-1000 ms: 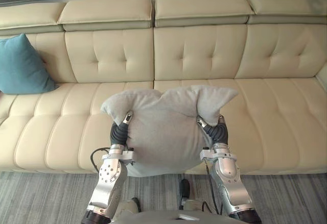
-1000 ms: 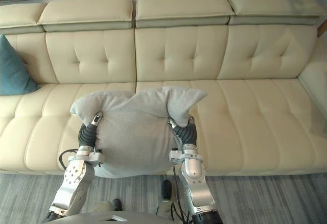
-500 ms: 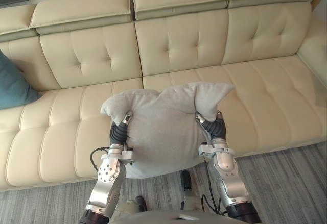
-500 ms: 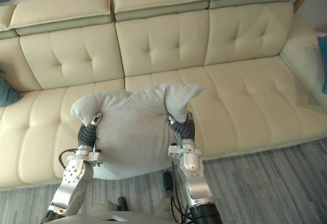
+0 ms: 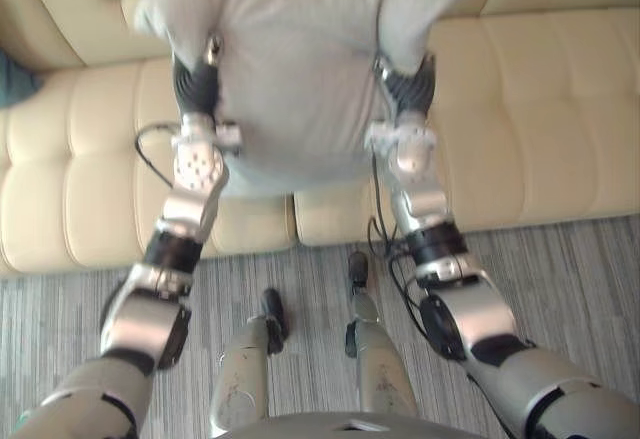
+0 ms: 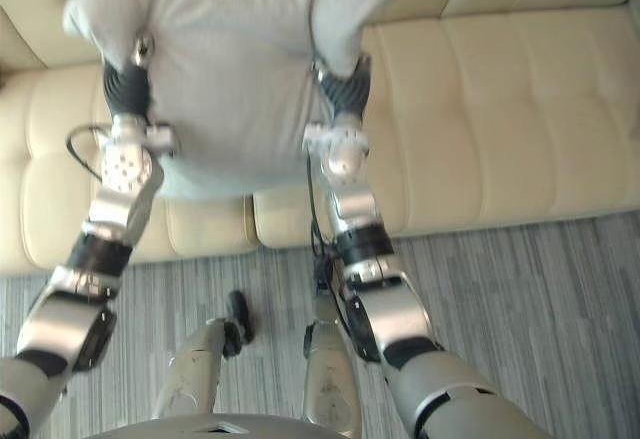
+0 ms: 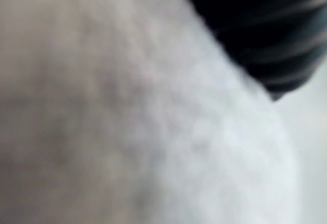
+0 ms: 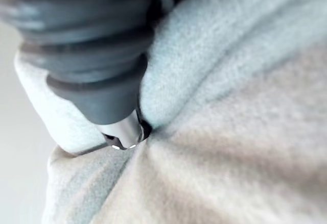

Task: Pick up cushions and gather them together orderly.

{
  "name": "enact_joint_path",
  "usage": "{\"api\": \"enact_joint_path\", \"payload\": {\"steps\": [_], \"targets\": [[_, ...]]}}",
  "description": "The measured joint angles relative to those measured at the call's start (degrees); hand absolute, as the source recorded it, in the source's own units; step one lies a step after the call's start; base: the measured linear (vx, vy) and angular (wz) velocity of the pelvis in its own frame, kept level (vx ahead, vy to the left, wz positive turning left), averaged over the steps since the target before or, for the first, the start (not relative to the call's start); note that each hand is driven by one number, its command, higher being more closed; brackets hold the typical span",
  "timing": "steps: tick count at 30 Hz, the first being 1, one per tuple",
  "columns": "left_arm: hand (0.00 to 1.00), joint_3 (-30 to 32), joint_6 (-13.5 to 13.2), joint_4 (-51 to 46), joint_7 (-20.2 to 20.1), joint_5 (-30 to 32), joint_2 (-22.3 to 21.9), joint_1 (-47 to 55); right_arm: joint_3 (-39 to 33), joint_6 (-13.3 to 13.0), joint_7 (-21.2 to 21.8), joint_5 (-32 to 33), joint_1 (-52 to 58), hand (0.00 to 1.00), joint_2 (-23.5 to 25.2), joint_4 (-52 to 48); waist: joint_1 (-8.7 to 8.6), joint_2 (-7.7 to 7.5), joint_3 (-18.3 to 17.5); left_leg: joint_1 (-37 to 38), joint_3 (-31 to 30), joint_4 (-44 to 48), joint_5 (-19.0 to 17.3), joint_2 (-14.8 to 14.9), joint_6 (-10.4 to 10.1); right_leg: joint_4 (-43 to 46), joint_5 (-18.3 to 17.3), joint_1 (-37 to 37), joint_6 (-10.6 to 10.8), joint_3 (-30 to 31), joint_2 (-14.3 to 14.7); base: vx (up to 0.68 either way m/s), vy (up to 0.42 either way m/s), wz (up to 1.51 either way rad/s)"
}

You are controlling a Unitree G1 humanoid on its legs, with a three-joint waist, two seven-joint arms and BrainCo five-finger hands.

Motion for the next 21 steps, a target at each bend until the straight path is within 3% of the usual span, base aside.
{"api": "enact_joint_path", "payload": {"steps": [3, 7, 10, 16, 17, 18, 21], "targets": [[1.0, 2.6, -0.1, 4.3, 1.4, 0.8, 2.1, -9.8, -1.1, 0.0, -2.8, -2.1, -10.4, 1.0, -0.1, 3.0, -0.06, 1.22, 3.4, -5.1, -1.0, 1.1, 0.6, 0.4, -0.5, -2.6, 2.6, -3.0, -0.5, -0.5, 0.4, -0.03, -0.051, 0.08], [1.0, 3.4, -0.1, 10.0, 2.1, 2.6, 2.5, -20.5, -3.6, 0.0, -5.6, -2.2, -19.5, 1.0, -1.0, 6.7, -0.2, 1.5, 6.9, -9.4, -1.6, 1.8, 1.0, 0.5, -0.5, -2.6, 3.9, -6.6, -0.5, -0.6, 0.6, -0.05, 0.014, 0.08], [1.0, 4.1, -0.1, 10.0, 2.5, 2.8, 2.3, -23.9, -4.2, 0.0, -7.7, -2.3, -23.6, 1.0, -1.9, 6.7, -0.07, 1.5, 6.9, -13.1, -2.1, 1.8, 1.5, -0.1, -0.1, -2.6, 4.1, -9.9, -0.4, -0.7, 0.1, -0.03, 0.032, 0.17], [1.0, 9.2, -0.1, 9.9, 5.0, 2.9, -2.8, -30.2, -6.4, 0.1, -9.4, -2.8, -28.6, 1.0, -2.5, 4.0, 2.93, 1.52, 7.0, -20.5, -4.1, 1.9, 2.6, -0.1, 0.0, -2.6, 4.7, -15.8, -0.3, -2.3, -0.1, -0.03, 0.027, 0.18], [1.0, 10.3, -0.1, 9.9, 5.0, 2.8, -3.6, -30.7, -6.4, 0.3, -9.4, -2.7, -28.7, 0.0, -2.5, 2.4, 3.11, 1.52, 7.0, -21.6, -4.5, 2.0, 2.8, 0.0, 0.0, -2.6, 4.7, -16.6, -0.3, -2.5, -0.1, -0.02, 0.03, 0.26], [0.0, 10.9, -0.1, 9.9, 5.2, 2.8, -4.0, -30.8, -6.4, 0.4, -9.4, -2.6, -28.8, 0.0, -2.5, 1.6, 3.25, 1.52, 7.0, -22.1, -4.7, 2.0, 2.8, 0.0, -0.1, -2.6, 4.7, -17.0, -0.3, -2.6, -0.1, -0.02, 0.032, 0.17], [0.0, 13.7, -0.1, 9.3, 6.0, 2.2, -6.0, -31.1, -6.3, 0.4, -9.4, -2.5, -30.2, 0.0, -3.5, 0.7, 4.63, 1.52, 7.0, -23.9, -4.8, 1.9, 2.9, 0.0, -0.1, -2.6, 4.9, -18.7, 0.0, -2.9, -0.2, -0.01, 0.031, 0.05]]}}
